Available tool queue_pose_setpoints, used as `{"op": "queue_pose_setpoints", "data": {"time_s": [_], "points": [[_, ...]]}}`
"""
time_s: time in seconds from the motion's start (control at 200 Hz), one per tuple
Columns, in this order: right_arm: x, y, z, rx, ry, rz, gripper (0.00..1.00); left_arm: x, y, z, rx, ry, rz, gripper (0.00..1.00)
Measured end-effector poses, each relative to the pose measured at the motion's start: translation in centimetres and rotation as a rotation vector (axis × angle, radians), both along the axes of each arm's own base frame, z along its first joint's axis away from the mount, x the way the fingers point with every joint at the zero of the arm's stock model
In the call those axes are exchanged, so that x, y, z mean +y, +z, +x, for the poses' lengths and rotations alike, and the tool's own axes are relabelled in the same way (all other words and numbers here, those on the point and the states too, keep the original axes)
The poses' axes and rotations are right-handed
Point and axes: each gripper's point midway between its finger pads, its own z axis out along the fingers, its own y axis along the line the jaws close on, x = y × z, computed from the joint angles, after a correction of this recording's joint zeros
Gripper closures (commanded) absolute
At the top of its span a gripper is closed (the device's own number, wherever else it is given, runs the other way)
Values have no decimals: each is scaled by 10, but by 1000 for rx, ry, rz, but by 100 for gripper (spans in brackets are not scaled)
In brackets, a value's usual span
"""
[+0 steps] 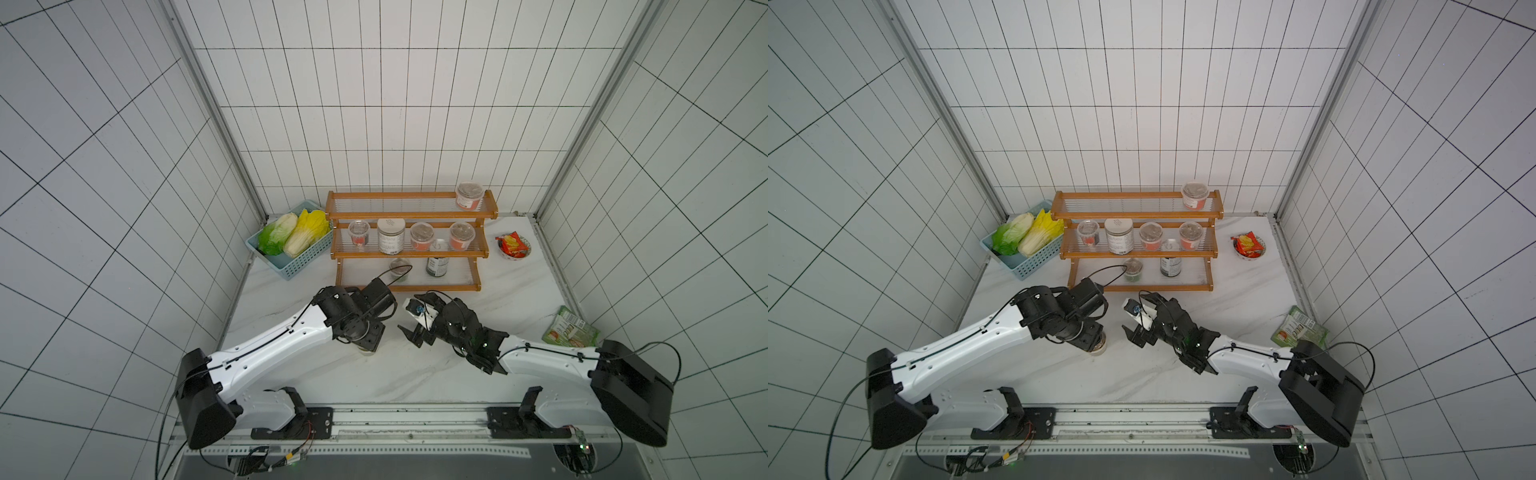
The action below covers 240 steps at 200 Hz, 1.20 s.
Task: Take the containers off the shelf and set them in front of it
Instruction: 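Place the lid on the container.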
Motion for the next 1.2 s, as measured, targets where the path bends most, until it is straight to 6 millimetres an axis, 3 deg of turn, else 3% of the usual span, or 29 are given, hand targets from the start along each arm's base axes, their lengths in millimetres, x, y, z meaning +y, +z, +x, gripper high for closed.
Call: {"op": "queue_pose_setpoints", "data": {"time_s": [0.24, 0.54, 0.85, 1.199], "points": [[-20, -2, 2, 1, -46, -12, 1, 8, -37, -9, 70, 62, 85, 35], [-33, 3, 7, 2, -92, 1, 1, -8, -64, 10, 63, 67, 129, 32], [-35, 2, 9, 14, -103, 5, 1, -2, -67, 23, 57, 103, 120, 30], [-37, 1, 11, 18, -110, 6, 1, -2, -77, 20, 75, 104, 129, 30]]}}
